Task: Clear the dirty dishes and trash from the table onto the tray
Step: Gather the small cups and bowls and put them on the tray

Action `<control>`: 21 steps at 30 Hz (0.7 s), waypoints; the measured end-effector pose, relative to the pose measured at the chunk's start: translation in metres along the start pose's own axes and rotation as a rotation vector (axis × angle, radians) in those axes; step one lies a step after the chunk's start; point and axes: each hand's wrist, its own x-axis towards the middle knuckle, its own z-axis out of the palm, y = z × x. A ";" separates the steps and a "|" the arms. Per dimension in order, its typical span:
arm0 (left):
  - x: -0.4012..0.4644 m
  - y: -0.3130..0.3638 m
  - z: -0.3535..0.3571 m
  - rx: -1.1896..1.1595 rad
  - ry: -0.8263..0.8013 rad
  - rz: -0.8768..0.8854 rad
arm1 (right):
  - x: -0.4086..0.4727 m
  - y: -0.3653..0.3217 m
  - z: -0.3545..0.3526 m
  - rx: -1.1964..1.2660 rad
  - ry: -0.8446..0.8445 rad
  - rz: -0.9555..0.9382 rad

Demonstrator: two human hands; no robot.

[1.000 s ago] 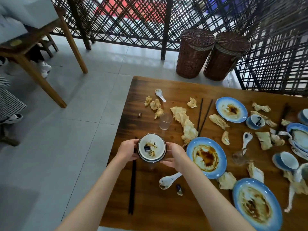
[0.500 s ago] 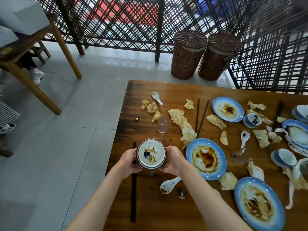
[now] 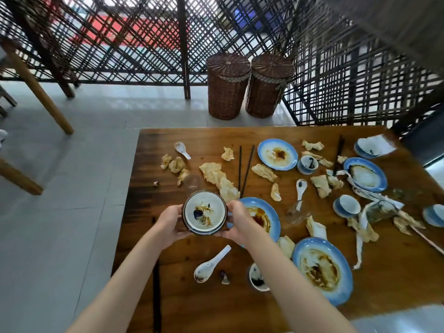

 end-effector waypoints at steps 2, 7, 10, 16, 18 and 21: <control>-0.005 0.003 0.024 0.025 -0.009 0.018 | -0.005 -0.012 -0.021 0.010 -0.003 -0.018; -0.024 0.003 0.088 0.082 -0.078 0.053 | -0.016 -0.040 -0.078 0.023 0.046 -0.055; -0.033 -0.002 0.126 0.113 -0.112 0.073 | -0.020 -0.058 -0.114 0.011 0.051 -0.062; -0.051 -0.026 0.207 0.101 -0.125 0.094 | -0.023 -0.091 -0.195 -0.017 0.012 -0.039; -0.057 -0.034 0.232 0.111 -0.130 0.105 | -0.023 -0.101 -0.220 -0.028 -0.008 -0.030; -0.065 -0.044 0.270 0.106 -0.119 0.123 | -0.025 -0.114 -0.256 -0.028 -0.009 -0.027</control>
